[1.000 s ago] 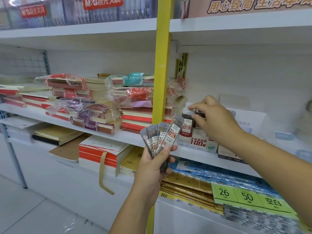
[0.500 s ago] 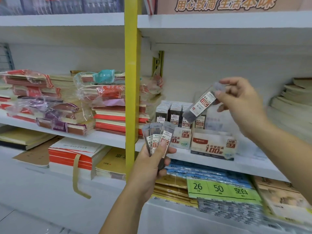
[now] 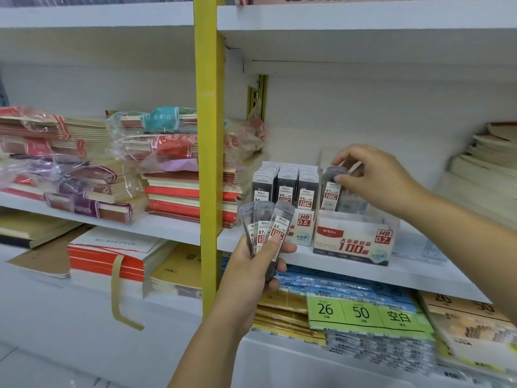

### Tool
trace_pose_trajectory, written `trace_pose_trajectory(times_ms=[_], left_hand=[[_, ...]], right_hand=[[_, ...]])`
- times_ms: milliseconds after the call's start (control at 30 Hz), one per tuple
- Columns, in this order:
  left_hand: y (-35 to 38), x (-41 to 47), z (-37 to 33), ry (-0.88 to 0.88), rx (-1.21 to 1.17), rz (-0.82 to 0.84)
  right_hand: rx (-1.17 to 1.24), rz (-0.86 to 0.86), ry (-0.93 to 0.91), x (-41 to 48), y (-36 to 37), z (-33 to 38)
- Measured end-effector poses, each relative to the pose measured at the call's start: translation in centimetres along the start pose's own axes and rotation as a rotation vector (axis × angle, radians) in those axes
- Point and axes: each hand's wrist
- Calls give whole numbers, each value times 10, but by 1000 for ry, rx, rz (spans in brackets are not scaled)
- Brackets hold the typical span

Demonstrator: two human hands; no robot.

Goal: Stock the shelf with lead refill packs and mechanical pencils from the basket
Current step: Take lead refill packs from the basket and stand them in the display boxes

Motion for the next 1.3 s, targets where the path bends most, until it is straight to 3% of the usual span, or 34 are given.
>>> trace_pose_trajectory(times_ms=[233,367,467,700,900,1133,1300], left_hand=[[0,-2,0,0,27,31],[1,-5,-1,4,5,68],[1,-8,-2,9,-16,90],[6,-14,-3,-21,-39,157],[5,-14,-3,-31,-87,143],[2,-6,-1,-55,-76,84],[1,-4,1,-55,-35,49]], right_hand=[[-300,43,19,-2,13,-5],[-286,-56,-10,-10,5,4],[-77,-121,-59,-30,-2,26],[497,230,52,-68,13,64],[653,172,171,-64,19,64],[496,-210,6,-34,-21,36],[109,-271,-89,-20,-32,16]])
Point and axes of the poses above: each hand's wrist, its own x-axis towards the middle knuckle, its own y-axis out of the palm, z = x × y, and after that the axes turned 6 degrees about -x, right-handed
